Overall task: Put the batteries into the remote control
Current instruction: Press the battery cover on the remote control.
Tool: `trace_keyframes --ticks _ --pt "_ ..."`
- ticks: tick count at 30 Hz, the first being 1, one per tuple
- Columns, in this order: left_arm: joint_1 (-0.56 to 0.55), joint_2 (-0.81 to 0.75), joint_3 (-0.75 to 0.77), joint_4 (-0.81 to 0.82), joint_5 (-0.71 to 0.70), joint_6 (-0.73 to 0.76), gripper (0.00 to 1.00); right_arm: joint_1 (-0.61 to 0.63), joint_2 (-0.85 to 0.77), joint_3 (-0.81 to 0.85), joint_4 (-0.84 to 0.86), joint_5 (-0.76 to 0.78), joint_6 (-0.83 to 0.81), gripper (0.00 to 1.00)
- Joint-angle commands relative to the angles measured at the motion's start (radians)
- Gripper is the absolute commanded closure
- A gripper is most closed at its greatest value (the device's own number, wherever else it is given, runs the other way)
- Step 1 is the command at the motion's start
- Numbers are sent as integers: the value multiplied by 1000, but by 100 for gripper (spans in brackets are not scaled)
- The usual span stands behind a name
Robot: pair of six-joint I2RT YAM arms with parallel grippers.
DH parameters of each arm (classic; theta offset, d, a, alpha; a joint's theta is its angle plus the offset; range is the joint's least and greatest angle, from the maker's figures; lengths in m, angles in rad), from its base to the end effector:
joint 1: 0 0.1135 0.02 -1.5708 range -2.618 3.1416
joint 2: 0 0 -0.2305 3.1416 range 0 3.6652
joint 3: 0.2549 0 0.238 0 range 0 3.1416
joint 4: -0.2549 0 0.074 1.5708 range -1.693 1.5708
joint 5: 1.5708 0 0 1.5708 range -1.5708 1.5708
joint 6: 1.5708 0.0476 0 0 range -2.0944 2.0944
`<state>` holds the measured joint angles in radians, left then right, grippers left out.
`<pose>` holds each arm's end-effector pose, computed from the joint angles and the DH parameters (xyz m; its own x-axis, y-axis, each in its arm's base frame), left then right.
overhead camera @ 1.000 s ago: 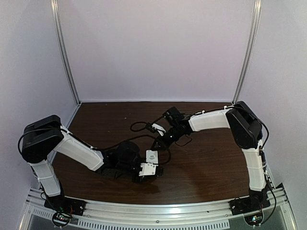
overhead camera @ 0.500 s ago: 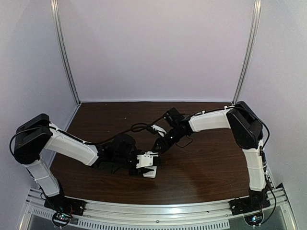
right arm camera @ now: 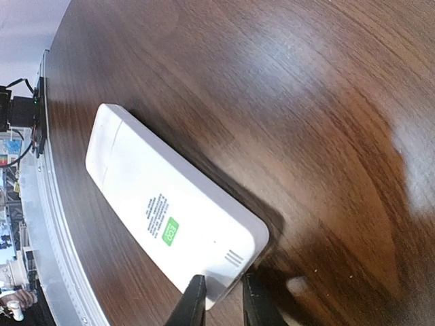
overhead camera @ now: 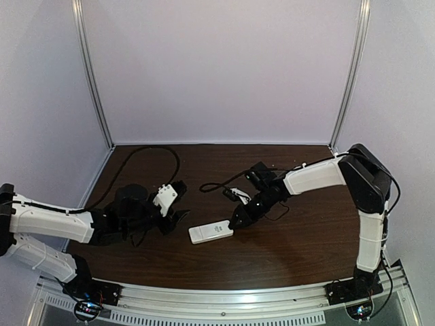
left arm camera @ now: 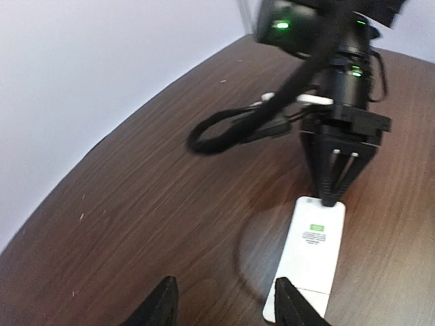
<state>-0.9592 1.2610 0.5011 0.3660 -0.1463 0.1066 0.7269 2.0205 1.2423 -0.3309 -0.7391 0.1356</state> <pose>0.1606 -0.2169 0.1714 -0.1411 0.3846 -0.9122 0.7520 0.6410 0.1539 0.2589 0.2732 0.1044 -0.7596 -0.5418 -0.3599 -0.6184 0.4301 0.6578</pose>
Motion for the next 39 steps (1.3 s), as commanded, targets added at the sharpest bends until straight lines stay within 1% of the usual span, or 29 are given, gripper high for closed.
trace_keyframes --ticks 1,4,5,7,8,10,12,14,16,19,21,23,25,27,29,30,32,36,39 --pt "1 -60 -71 -30 -255 -367 49 -2 -39 -68 80 1 109 79" --pt "1 -66 -97 -74 -313 -552 50 -4 -81 -128 158 6 173 74" --pt "1 -56 -103 -78 -304 -580 52 -5 -90 -142 179 8 189 74" --pt "2 -27 -123 -43 -277 -634 56 -7 -100 -166 217 17 226 73" --pt "1 9 -137 -19 -280 -654 62 -9 -103 -177 232 12 244 73" --pt "1 61 -134 -8 -292 -679 68 -9 -108 -200 263 12 273 72" --pt "0 122 -117 -21 -310 -710 71 -9 -115 -220 285 15 287 71" --pt "-11 165 -109 -27 -354 -738 74 -9 -119 -228 286 33 285 65" --pt "-31 198 -117 5 -418 -747 77 -10 -120 -225 283 38 284 62" --pt "-60 255 -132 97 -493 -722 80 -15 -110 -206 277 41 280 62" --pt "-92 308 -164 227 -556 -684 81 -19 -97 -189 264 40 273 62" --pt "-113 374 -229 451 -605 -634 81 -24 -90 -183 265 32 271 62" --pt "-118 459 -284 687 -619 -575 80 -26 -85 -179 262 28 266 62" --pt "-124 549 -300 864 -615 -489 80 -26 -81 -178 260 24 262 62" --pt "-140 622 -309 1001 -594 -432 79 -26 -77 -177 258 20 258 62" --pt "-145 643 -309 1036 -580 -420 79 -26 -77 -176 255 18 254 62" --pt "-148 653 -301 1043 -553 -408 77 -26 -77 -176 254 18 252 62" --pt "-150 627 -262 936 -557 -417 67 -24 -74 -175 256 9 253 62" --pt "-150 646 -238 902 -571 -422 64 -24 -70 -175 258 3 254 62"
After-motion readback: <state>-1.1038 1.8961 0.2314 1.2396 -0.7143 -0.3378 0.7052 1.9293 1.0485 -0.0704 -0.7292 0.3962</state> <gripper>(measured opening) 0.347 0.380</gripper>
